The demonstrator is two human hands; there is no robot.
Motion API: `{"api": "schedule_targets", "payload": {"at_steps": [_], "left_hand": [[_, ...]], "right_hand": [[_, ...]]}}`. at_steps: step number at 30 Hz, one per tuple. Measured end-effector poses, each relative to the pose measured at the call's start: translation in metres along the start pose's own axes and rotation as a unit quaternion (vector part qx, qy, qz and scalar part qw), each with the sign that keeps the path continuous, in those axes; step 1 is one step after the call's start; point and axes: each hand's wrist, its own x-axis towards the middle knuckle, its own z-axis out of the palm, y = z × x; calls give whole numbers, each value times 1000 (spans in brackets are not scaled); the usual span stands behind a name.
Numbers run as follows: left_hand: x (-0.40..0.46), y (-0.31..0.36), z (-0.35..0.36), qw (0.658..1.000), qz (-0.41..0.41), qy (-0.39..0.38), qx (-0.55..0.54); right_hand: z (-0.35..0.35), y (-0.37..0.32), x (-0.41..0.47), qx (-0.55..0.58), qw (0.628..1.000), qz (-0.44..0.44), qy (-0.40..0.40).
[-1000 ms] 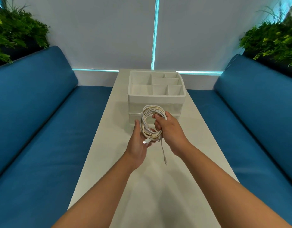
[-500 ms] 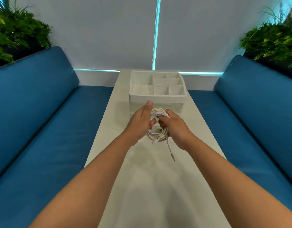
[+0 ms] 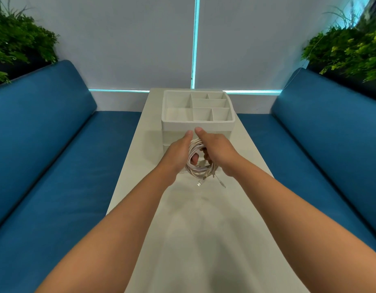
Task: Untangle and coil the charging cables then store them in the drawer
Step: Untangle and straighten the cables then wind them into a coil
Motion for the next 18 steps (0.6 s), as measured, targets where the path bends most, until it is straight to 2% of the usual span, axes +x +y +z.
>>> {"api": "schedule_targets", "payload": {"at_steps": [3, 6, 10, 14, 18], "left_hand": [[1, 0, 3, 999, -19, 29, 3], [2, -1, 6, 995, -28, 32, -95], [2, -4, 4, 988, -48, 10, -146], [-1, -6, 2, 981, -69, -13, -182], [0, -2, -1, 963, -84, -13, -257]], "right_hand": [[1, 2, 2, 53, 998, 6, 19], [3, 4, 1, 119, 993, -4, 26], [2, 16, -6, 216, 976, 8, -22], [3, 28, -13, 99, 993, -71, 5], [7, 39, -17, -1, 985, -170, -25]]}}
